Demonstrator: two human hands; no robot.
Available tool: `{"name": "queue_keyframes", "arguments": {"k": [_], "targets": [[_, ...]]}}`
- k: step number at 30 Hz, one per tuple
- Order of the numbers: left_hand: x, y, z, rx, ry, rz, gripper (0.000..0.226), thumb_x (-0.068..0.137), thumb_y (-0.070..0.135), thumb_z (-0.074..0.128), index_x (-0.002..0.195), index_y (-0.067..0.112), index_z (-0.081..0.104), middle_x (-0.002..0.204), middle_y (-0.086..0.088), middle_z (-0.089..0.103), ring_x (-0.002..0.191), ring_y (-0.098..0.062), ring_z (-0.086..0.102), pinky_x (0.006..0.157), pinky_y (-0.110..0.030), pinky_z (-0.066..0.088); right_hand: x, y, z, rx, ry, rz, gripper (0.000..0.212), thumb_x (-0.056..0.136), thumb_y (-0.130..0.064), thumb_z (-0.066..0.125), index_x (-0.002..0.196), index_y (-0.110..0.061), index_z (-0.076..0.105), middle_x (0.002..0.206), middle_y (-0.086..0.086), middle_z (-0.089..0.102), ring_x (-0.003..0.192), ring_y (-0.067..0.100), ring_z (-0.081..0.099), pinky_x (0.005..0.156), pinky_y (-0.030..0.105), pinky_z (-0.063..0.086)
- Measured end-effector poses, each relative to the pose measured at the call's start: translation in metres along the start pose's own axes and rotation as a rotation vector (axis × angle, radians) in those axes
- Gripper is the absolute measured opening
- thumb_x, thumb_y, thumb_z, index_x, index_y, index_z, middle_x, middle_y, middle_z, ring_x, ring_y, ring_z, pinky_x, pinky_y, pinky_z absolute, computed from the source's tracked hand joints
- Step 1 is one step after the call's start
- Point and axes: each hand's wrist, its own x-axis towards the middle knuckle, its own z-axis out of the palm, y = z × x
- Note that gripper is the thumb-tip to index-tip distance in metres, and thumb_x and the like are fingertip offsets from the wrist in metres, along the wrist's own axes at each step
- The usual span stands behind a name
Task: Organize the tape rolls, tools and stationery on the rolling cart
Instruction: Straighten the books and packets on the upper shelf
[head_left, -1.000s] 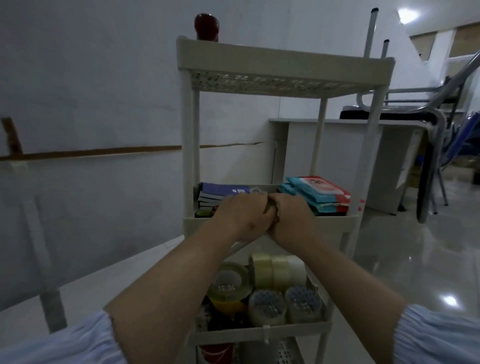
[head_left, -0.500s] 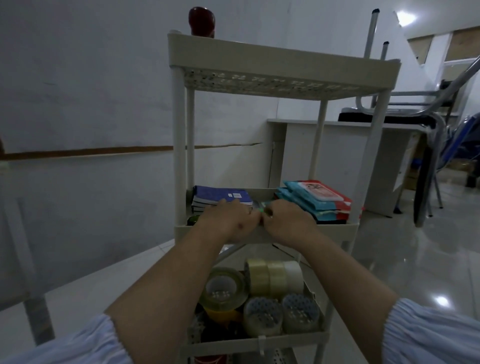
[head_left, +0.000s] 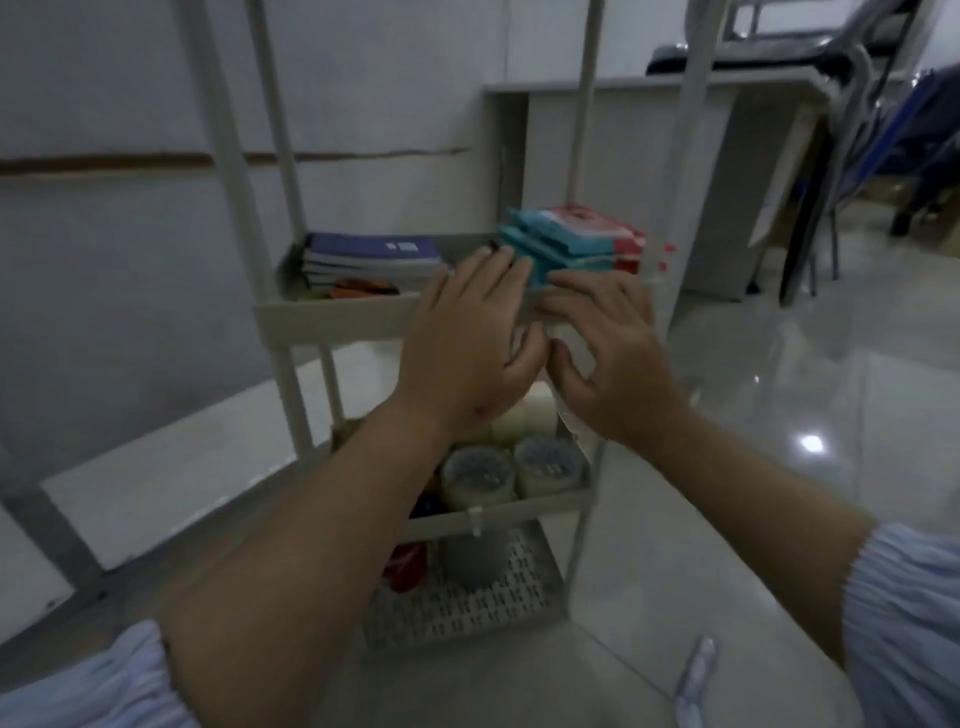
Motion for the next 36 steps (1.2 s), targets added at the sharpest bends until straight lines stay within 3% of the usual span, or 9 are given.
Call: {"name": "queue_keyframes", "arguments": {"k": [7,10,13,21,23,26,29,32,36], "targets": [[-0.049,0.071,0.097,-0.118,-0.016,0.097,0.058,0.082,0.03,0.04,0.129,-0.003,0.047,0.138,-0.027,0.044,0.131,-0.043,0.036,0.108,-0.045,0.02,-0.125,0.079,-0.015,-0.041,-0.386,0.127,0.028,0.076,-0.02,0.053,0.095,-0.002,0.063,0.109,0.023,0.061,0.1,0.035,0.052,0.09,0.029,0.033],[-0.078,0.099,0.148,-0.223,-0.191,0.026,0.06,0.081,0.03,0.037,0.131,-0.002,0.044,0.141,-0.026,0.041,0.133,-0.041,0.034,0.106,-0.04,0.016,-0.186,0.11,-0.011,-0.027,-0.511,0.336,0.026,0.073,-0.013,0.062,0.096,-0.002,0.063,0.107,0.023,0.061,0.099,0.04,0.055,0.088,0.029,0.035],[-0.115,0.116,0.198,-0.331,-0.468,-0.142,0.063,0.085,0.03,0.033,0.143,0.006,0.026,0.154,-0.014,0.019,0.143,-0.027,0.013,0.112,-0.026,0.007,-0.249,0.134,0.002,0.019,-0.601,0.504,0.033,0.068,-0.002,0.071,0.1,0.0,0.063,0.107,0.024,0.06,0.101,0.042,0.054,0.087,0.033,0.033],[-0.21,0.137,0.303,-0.424,-0.997,-0.476,0.063,0.095,0.02,0.042,0.146,0.008,0.009,0.157,-0.009,0.004,0.144,-0.021,0.005,0.115,-0.029,0.012,-0.373,0.148,0.042,0.234,-0.804,0.962,0.054,0.077,-0.01,0.067,0.126,-0.002,0.046,0.125,0.019,0.047,0.115,0.033,0.047,0.097,0.033,0.037],[-0.22,0.144,0.319,-0.488,-1.03,-0.546,0.063,0.094,0.017,0.044,0.146,0.006,0.011,0.157,-0.01,0.009,0.144,-0.021,0.01,0.114,-0.028,0.012,-0.387,0.144,0.054,0.271,-0.871,1.062,0.054,0.079,-0.011,0.066,0.126,0.0,0.043,0.12,0.019,0.049,0.112,0.032,0.049,0.088,0.029,0.038],[-0.228,0.154,0.336,-0.614,-1.045,-0.689,0.061,0.091,0.015,0.05,0.143,0.006,0.02,0.152,-0.011,0.024,0.138,-0.022,0.026,0.108,-0.026,0.024,-0.403,0.14,0.071,0.332,-0.911,1.184,0.03,0.078,-0.008,0.066,0.102,0.002,0.05,0.105,0.02,0.058,0.094,0.033,0.058,0.066,0.02,0.04],[-0.23,0.16,0.349,-0.655,-1.042,-0.749,0.045,0.091,0.012,0.049,0.133,0.005,0.035,0.14,-0.012,0.041,0.126,-0.023,0.041,0.085,-0.013,0.029,-0.413,0.142,0.083,0.33,-0.873,1.258,0.039,0.078,-0.011,0.067,0.109,0.001,0.046,0.112,0.021,0.049,0.097,0.035,0.055,0.078,0.026,0.045],[-0.229,0.163,0.357,-0.727,-0.983,-0.805,0.042,0.09,0.004,0.048,0.132,0.002,0.039,0.133,-0.01,0.045,0.12,-0.022,0.045,0.079,-0.003,0.025,-0.413,0.147,0.085,0.302,-0.85,1.279,0.059,0.082,-0.011,0.063,0.132,-0.002,0.033,0.12,0.02,0.038,0.108,0.033,0.049,0.086,0.021,0.038],[-0.225,0.161,0.364,-0.901,-0.878,-0.999,0.026,0.086,-0.002,0.053,0.112,0.003,0.054,0.107,-0.011,0.056,0.093,-0.017,0.052,0.079,-0.026,0.043,-0.412,0.146,0.084,0.329,-0.828,1.262,0.065,0.079,-0.014,0.066,0.134,-0.007,0.032,0.119,0.019,0.043,0.101,0.032,0.055,0.082,0.019,0.042]]}}
